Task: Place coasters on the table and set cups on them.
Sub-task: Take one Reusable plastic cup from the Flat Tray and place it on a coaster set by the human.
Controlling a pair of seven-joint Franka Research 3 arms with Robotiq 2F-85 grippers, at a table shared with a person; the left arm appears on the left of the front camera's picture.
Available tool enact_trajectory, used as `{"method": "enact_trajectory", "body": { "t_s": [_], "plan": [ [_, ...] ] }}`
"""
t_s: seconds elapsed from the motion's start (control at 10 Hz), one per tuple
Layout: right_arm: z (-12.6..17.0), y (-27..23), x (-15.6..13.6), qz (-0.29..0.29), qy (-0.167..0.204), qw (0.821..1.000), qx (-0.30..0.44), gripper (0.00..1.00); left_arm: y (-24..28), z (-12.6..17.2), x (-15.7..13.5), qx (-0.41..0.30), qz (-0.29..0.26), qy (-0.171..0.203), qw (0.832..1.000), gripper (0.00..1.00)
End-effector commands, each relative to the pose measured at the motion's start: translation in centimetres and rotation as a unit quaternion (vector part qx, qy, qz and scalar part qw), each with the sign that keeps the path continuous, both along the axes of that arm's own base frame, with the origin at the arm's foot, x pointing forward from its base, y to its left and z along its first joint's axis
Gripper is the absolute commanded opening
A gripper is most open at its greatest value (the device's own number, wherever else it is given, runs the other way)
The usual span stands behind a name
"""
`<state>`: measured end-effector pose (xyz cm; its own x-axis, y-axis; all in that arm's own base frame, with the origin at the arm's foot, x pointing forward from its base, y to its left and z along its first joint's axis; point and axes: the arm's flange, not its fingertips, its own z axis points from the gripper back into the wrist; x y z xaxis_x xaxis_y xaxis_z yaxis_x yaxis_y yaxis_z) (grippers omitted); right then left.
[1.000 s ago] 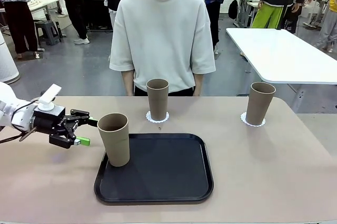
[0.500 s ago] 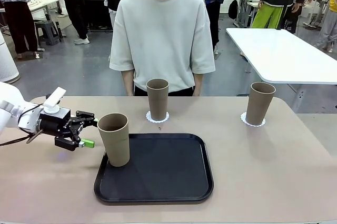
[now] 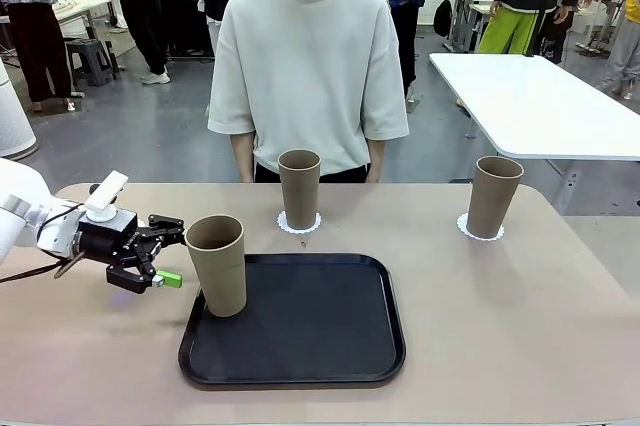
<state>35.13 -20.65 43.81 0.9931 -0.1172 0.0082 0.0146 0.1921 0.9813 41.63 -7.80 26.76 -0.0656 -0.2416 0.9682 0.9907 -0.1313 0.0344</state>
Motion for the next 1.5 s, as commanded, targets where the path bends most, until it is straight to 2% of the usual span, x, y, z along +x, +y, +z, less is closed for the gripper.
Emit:
{"method": "enact_trajectory", "body": {
  "t_s": [0.0, 0.3, 0.6, 0.8, 1.4],
  "plan": [
    [-0.1, 0.0, -0.1, 0.002, -0.007, 1.000, 0.004, 1.00, -0.5, -0.8, -0.3, -0.012, -0.017, -0.026, 0.999, 1.00],
    [-0.1, 0.0, -0.1, 0.002, -0.007, 1.000, 0.004, 1.00, -1.5, -1.0, 0.0, -0.015, -0.027, -0.025, 0.999, 1.00],
    [-0.1, 0.0, -0.1, 0.002, -0.007, 1.000, 0.004, 1.00, -2.3, -1.4, 0.2, -0.032, -0.074, -0.035, 0.996, 1.00],
    [-0.1, 0.0, -0.1, 0.002, -0.007, 1.000, 0.004, 1.00, -2.8, -1.7, 0.5, -0.041, -0.089, -0.027, 0.995, 1.00],
    [-0.1, 0.0, -0.1, 0.002, -0.007, 1.000, 0.004, 1.00, -3.5, -2.1, 0.9, -0.039, -0.096, -0.023, 0.994, 1.00]
  ]
}}
